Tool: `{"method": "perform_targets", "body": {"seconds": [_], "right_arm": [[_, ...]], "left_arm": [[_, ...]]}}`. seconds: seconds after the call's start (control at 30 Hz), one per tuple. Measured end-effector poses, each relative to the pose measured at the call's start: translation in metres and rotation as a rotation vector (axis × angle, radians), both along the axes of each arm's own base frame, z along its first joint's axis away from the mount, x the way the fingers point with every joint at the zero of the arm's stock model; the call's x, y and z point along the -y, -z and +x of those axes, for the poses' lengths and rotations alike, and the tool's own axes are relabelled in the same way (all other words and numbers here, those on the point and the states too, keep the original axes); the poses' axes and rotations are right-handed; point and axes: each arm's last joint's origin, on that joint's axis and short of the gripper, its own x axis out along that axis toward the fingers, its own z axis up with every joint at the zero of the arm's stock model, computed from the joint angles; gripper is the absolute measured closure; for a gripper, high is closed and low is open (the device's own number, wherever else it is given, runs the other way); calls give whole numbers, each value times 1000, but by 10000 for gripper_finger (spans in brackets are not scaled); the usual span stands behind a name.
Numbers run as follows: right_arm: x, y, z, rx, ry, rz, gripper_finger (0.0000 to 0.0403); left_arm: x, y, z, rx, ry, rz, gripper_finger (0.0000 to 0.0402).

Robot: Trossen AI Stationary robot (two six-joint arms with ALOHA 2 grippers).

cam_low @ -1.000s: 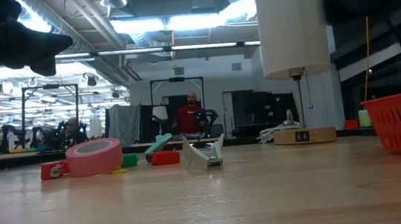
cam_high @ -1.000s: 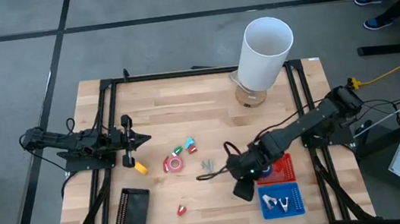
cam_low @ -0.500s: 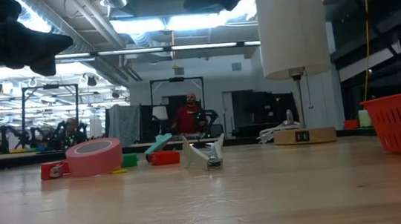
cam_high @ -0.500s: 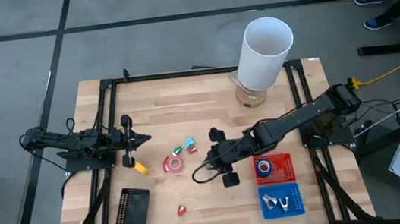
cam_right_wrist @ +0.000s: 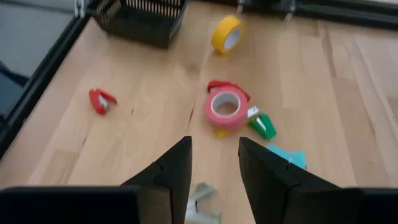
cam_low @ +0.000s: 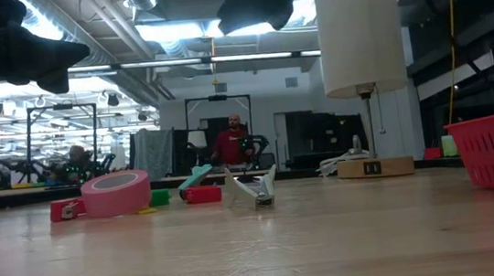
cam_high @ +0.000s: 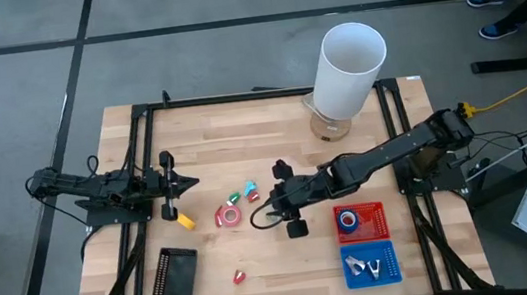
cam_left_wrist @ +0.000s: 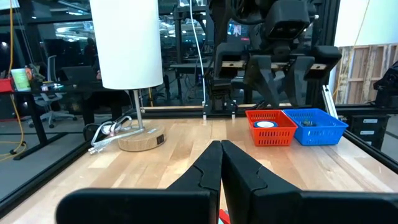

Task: Pick and place Stapler, Stapler remover, tape
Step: Put the gray staple remover into the blue basket

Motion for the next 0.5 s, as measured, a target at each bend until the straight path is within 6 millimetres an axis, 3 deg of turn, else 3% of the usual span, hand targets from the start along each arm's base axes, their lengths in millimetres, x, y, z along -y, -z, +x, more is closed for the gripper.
{"method": "perform_targets", "body": {"seconds": [0.3, 0.5], "right_arm": [[1, 22, -1, 160, 31, 70, 269], [9, 36, -6, 227, 240, 26, 269]], "left_arm": [[0, 0, 0, 0, 0, 0, 398], [0, 0, 0, 0, 0, 0, 398]]}}
